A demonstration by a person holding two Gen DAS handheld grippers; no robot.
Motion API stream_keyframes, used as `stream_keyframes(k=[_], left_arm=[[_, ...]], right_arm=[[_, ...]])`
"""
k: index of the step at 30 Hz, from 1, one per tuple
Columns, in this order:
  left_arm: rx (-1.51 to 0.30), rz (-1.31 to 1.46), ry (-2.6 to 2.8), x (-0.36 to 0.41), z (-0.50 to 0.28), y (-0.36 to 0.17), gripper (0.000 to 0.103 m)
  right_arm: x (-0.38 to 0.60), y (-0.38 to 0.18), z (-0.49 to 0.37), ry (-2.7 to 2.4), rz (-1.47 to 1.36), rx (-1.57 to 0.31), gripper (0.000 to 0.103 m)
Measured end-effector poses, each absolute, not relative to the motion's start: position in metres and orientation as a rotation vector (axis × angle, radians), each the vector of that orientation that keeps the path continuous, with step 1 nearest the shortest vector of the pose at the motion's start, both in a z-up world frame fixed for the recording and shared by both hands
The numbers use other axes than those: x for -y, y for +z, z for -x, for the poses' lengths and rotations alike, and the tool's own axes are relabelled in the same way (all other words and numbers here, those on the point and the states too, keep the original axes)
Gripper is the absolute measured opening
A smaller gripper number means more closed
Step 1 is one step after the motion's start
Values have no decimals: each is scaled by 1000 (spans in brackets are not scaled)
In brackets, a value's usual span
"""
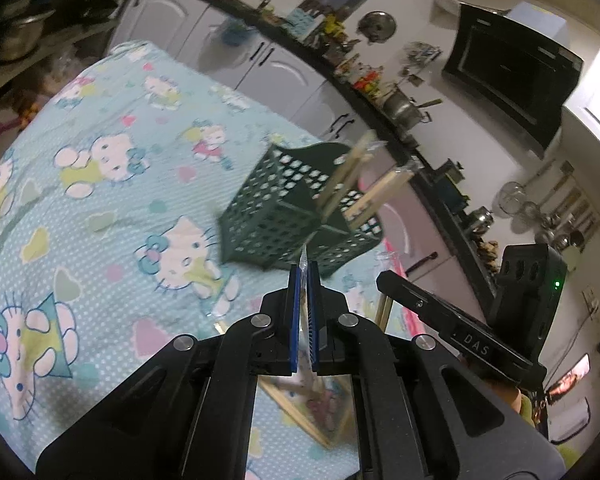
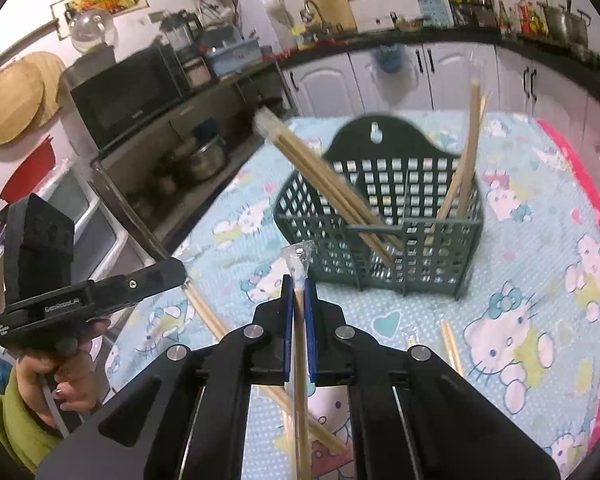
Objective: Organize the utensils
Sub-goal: 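Lift the wrapped chopsticks with the left tool and carry them over the caddy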
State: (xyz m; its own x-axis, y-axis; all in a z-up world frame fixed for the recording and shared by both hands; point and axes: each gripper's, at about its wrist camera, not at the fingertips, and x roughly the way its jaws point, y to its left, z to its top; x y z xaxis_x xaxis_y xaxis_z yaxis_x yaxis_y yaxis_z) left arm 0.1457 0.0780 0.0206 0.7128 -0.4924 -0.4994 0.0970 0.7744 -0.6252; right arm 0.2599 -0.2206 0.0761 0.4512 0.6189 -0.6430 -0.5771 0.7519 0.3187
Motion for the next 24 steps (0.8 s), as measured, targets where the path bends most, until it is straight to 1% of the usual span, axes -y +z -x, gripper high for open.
stream_keyframes(k=[8,24], left_arm=[[-679,571,-392,-60,-146,40,1],[-626,492,-468,-25,-152,79,1]], right_arm=[[239,102,-251,694,-70,-710,6],[267,125,-244,655,-105,-625,6]])
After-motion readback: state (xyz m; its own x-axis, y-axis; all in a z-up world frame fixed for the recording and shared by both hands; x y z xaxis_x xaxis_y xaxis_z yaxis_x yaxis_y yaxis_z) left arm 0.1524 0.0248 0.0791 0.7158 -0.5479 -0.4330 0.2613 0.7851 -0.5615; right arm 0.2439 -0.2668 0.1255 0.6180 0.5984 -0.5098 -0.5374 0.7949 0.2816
